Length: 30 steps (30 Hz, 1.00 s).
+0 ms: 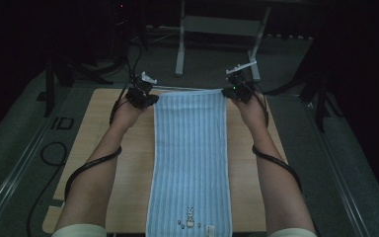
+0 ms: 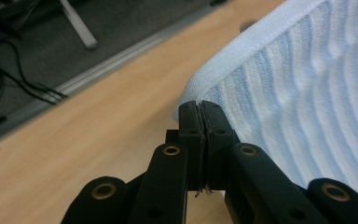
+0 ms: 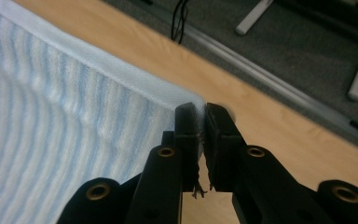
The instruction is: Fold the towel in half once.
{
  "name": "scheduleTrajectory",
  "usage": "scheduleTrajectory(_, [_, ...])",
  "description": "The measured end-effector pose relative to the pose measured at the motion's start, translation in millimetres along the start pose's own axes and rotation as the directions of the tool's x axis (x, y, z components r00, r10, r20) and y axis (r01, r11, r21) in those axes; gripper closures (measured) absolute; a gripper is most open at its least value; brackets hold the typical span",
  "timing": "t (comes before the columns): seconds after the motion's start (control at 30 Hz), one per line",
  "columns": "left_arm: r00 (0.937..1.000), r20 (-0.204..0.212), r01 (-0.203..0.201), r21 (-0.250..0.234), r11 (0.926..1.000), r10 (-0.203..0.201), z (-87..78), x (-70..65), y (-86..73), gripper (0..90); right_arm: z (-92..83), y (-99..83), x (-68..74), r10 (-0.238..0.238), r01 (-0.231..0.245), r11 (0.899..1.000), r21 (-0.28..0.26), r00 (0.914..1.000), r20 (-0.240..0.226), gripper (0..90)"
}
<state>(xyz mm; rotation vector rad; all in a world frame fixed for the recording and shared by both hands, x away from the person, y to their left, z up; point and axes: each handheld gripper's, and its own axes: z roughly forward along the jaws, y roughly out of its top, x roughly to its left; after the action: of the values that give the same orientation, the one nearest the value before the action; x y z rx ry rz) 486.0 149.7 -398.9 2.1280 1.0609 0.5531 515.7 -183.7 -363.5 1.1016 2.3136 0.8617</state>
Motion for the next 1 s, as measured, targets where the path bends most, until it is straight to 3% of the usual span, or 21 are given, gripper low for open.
scheduleTrajectory(0.03, [0.9998, -0.02, -0.004, -0.02, 0.9998, 0.004, -4.1, 0.7, 1.9, 88.8, -4.1, 4.0, 0.1, -0.01, 0.01, 1.0, -0.006, 0.9999, 0.009, 83.9])
scheduleTrajectory(0.1, [0.9995, 0.0, 0.031, -0.048, 0.9984, -0.031, -9.3, 4.2, 2.5, 88.7, -9.4, 7.6, -0.2, -0.007, 0.007, 0.999, -0.031, 1.0, -0.005, 83.9])
scheduleTrajectory(0.23, [1.0, -0.003, 0.003, -0.017, 0.9998, -0.004, -7.5, 1.2, -8.5, 88.7, -4.8, -0.7, 2.8, 0.009, -0.01, 1.0, -0.026, 0.9989, -0.046, 83.8])
scheduleTrajectory(0.33, [0.9998, 0.021, 0.004, -0.014, 0.9999, -0.003, -7.3, -3.5, -20.7, 88.7, 4.7, -16.4, 9.2, -0.011, 0.011, 1.0, -0.001, 0.9982, -0.059, 83.7])
scheduleTrajectory(0.4, [0.9974, 0.07, 0.02, -0.021, 0.9996, -0.019, -9.4, -8.0, -28.1, 88.7, 9.2, -29.0, 11.8, -0.004, 0.004, 1.0, 0.001, 0.9965, -0.084, 83.7])
scheduleTrajectory(0.47, [0.9962, 0.087, -0.004, -0.031, 0.9995, 0.007, -13.2, -15.7, -35.1, 88.7, 11.8, -41.7, 15.7, -0.013, 0.013, 1.0, 0.007, 0.995, -0.099, 83.7])
scheduleTrajectory(0.57, [0.992, 0.126, -0.003, -0.041, 0.9992, 0.008, -20.2, -24.8, -46.0, 88.7, 11.3, -59.8, 22.0, -0.035, 0.036, 0.999, 0.01, 0.9935, -0.109, 83.7])
scheduleTrajectory(0.63, [0.989, 0.145, -0.03, -0.023, 0.9993, 0.033, -23.6, -32.6, -53.3, 88.7, 9.0, -70.5, 25.8, -0.043, 0.045, 0.999, 0.012, 0.9906, -0.13, 83.7])
scheduleTrajectory(0.7, [0.9842, 0.167, -0.053, -0.027, 0.9982, 0.057, -29.3, -41.6, -61.2, 88.7, 3.7, -80.2, 31.4, -0.043, 0.045, 0.999, 0.008, 0.9889, -0.142, 83.8])
scheduleTrajectory(0.83, [0.9769, 0.199, -0.069, -0.049, 0.9964, 0.077, -43.0, -54.4, -77.1, 88.7, -13.6, -97.2, 50.0, -0.104, 0.1, 0.995, -0.029, 0.9802, -0.169, 83.7])
scheduleTrajectory(0.9, [0.9756, 0.198, -0.089, -0.037, 0.9953, 0.095, -47.8, -59.3, -84.4, 88.6, -24.2, -103.7, 57.5, -0.136, 0.13, 0.991, -0.043, 0.9759, -0.171, 83.7])
scheduleTrajectory(1.0, [0.9713, 0.214, -0.094, -0.05, 0.9943, 0.103, -58.7, -67.2, -96.1, 88.6, -41.5, -114.0, 62.9, -0.13, 0.118, 0.99, -0.075, 0.9731, -0.19, 83.7])
